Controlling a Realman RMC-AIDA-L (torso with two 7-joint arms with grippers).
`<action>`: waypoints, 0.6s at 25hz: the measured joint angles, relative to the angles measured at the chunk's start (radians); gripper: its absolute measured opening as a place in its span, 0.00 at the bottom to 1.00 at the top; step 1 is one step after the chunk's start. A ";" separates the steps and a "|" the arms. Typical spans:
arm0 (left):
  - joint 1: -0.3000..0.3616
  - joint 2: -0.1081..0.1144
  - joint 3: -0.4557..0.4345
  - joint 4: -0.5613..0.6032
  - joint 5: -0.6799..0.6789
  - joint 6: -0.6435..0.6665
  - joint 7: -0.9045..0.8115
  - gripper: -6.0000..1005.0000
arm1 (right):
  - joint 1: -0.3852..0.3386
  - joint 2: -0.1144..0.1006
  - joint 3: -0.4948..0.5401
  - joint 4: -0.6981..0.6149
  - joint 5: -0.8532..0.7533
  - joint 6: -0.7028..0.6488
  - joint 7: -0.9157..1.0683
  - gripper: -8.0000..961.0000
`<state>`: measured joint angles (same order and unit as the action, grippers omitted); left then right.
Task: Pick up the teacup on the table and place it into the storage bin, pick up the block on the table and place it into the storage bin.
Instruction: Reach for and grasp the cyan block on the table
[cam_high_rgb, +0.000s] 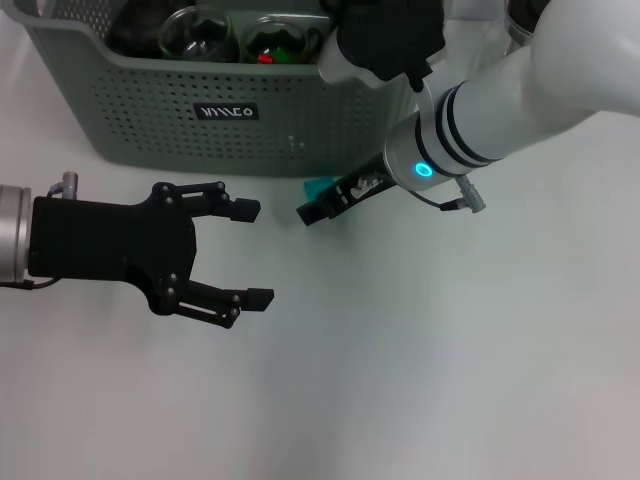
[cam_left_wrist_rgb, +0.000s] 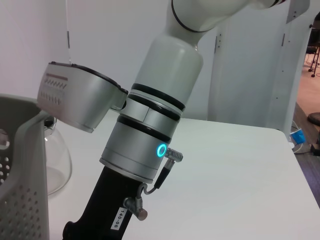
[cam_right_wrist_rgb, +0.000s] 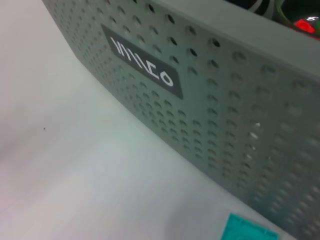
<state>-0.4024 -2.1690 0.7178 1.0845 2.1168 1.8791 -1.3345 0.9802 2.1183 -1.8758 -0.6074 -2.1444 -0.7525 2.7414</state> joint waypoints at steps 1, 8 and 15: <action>-0.001 0.000 0.000 0.000 0.000 0.000 0.000 0.95 | 0.000 0.000 -0.001 0.000 0.000 0.000 0.000 0.79; -0.001 0.000 0.000 -0.001 -0.001 0.000 0.000 0.95 | 0.000 0.001 -0.006 -0.003 0.023 -0.007 -0.031 0.79; -0.001 0.000 0.000 -0.002 -0.002 0.000 0.000 0.95 | 0.001 -0.001 -0.008 -0.001 0.104 -0.028 -0.115 0.79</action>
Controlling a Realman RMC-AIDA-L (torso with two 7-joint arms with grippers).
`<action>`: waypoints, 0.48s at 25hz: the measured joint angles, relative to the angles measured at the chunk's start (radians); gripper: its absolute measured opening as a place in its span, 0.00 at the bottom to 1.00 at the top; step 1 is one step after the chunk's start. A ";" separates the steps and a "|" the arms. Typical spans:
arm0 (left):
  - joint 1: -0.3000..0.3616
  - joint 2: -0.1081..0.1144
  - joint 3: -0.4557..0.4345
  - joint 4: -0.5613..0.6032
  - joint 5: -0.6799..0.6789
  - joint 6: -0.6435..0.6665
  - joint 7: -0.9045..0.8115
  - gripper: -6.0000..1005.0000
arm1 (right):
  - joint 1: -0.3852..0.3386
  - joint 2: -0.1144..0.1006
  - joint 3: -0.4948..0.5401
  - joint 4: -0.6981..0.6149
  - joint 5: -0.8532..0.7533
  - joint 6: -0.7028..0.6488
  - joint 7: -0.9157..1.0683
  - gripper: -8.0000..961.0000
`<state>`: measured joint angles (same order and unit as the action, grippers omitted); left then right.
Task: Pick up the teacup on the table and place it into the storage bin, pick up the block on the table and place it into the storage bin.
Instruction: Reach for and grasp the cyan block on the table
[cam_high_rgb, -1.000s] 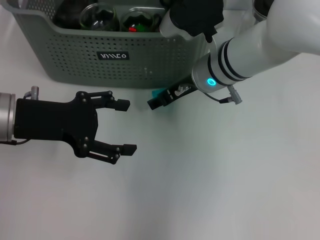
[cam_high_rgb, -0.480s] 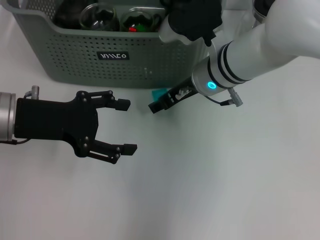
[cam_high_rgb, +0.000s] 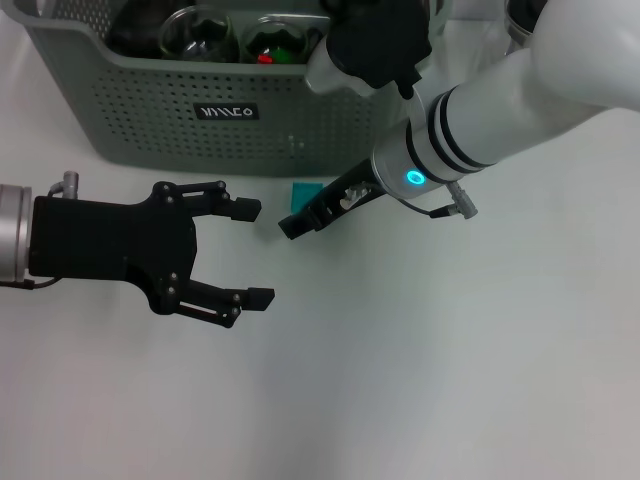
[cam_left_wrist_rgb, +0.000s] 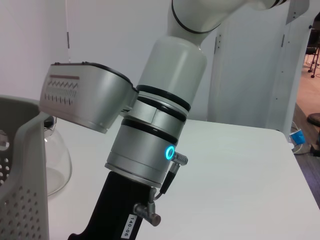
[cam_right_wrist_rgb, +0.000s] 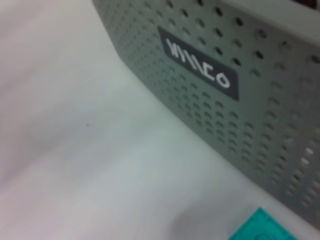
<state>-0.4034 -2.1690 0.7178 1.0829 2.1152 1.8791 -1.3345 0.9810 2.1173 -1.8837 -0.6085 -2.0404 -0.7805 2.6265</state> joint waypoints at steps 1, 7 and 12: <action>0.000 0.000 0.000 0.000 0.000 0.000 0.000 0.95 | 0.000 0.000 0.000 -0.001 0.000 -0.005 -0.004 0.79; 0.000 0.000 -0.003 0.000 0.000 0.000 0.000 0.95 | 0.000 -0.006 0.006 -0.003 0.001 -0.015 -0.006 0.79; 0.000 0.001 -0.005 0.000 0.000 0.000 -0.002 0.95 | -0.001 -0.014 0.013 -0.009 -0.003 -0.043 -0.008 0.79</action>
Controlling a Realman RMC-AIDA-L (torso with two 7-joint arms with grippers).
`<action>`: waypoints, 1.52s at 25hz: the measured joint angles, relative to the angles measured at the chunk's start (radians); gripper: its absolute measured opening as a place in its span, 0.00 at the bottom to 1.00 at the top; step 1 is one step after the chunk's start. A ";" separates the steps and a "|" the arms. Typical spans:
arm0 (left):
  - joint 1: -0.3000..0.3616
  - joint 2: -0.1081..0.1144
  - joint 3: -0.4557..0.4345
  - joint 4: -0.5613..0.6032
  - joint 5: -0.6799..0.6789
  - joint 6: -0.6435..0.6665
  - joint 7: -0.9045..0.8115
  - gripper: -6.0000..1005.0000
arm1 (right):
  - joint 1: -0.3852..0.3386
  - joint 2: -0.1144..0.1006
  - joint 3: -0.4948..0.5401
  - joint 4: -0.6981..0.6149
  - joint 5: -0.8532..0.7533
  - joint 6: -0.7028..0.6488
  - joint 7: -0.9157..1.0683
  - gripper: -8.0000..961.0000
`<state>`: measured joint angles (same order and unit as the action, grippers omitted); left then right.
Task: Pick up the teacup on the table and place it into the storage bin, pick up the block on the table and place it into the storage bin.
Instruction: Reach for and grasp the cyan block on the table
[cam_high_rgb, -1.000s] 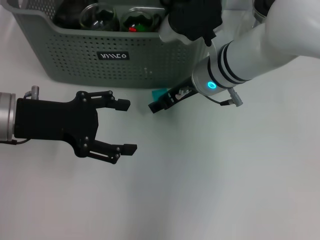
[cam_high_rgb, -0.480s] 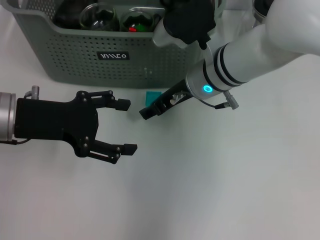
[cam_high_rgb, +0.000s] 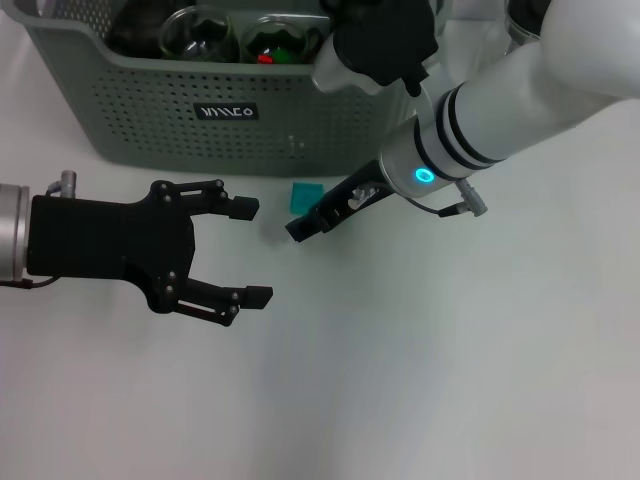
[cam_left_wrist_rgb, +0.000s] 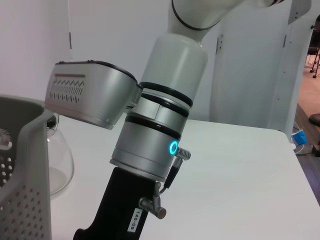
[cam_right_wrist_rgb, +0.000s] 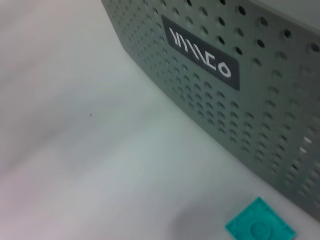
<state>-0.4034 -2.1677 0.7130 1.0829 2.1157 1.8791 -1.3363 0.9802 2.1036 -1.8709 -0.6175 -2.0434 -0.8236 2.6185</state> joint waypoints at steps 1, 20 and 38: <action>0.000 0.000 0.000 0.000 0.000 0.000 -0.001 0.95 | 0.000 -0.001 0.003 0.000 -0.001 -0.005 0.000 0.79; -0.002 -0.001 0.000 -0.001 -0.003 0.000 -0.006 0.95 | 0.003 0.012 -0.018 0.033 -0.002 0.065 -0.009 0.79; -0.002 -0.001 -0.002 -0.005 -0.005 0.000 -0.005 0.95 | 0.006 0.009 -0.057 0.022 0.184 0.008 -0.155 0.79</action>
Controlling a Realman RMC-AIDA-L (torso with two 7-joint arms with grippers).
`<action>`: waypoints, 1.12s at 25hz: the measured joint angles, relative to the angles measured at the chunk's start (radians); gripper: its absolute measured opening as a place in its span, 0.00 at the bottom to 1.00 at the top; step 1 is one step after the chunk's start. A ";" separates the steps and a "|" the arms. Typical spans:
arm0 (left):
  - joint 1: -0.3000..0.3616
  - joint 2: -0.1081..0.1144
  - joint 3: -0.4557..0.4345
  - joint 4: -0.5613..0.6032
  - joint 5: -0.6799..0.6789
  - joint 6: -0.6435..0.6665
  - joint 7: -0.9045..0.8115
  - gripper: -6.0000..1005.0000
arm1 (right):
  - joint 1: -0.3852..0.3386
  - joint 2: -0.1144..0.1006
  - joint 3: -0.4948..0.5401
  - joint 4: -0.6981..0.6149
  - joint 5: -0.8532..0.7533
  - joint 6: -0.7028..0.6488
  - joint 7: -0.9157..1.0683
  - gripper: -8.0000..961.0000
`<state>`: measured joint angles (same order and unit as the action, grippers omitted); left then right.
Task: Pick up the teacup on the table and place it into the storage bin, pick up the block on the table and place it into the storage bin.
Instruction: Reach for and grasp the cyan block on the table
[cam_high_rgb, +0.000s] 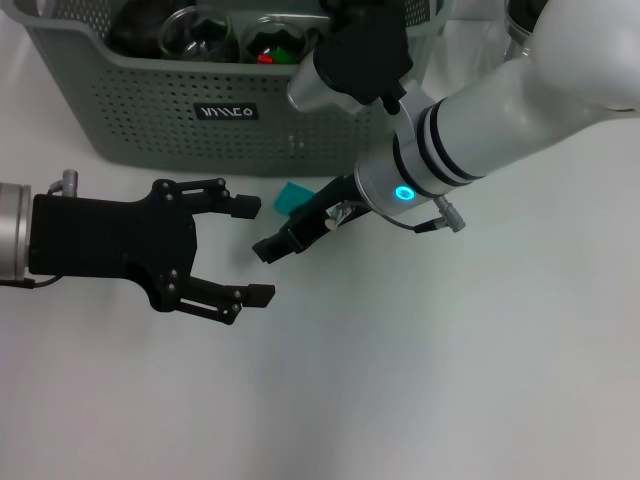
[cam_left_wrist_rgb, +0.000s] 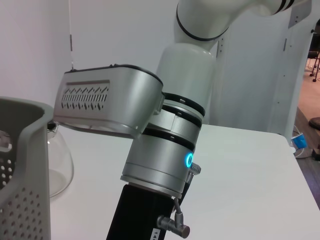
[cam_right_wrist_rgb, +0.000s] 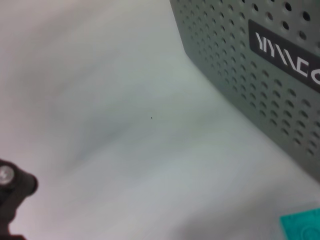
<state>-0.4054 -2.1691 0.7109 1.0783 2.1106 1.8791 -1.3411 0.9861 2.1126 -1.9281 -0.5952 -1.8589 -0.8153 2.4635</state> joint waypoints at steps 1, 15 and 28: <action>0.000 0.000 0.000 0.000 0.000 0.000 0.000 0.95 | 0.000 -0.001 0.002 0.000 0.000 0.000 0.000 0.79; 0.001 0.000 -0.001 0.000 0.000 0.004 -0.001 0.95 | -0.011 -0.020 0.078 0.000 -0.053 -0.022 -0.011 0.79; -0.002 0.000 -0.001 -0.006 0.000 0.004 -0.001 0.95 | -0.013 -0.011 0.115 0.010 -0.142 -0.006 -0.010 0.79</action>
<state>-0.4072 -2.1691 0.7102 1.0721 2.1107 1.8830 -1.3422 0.9727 2.1016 -1.8128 -0.5854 -2.0008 -0.8209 2.4540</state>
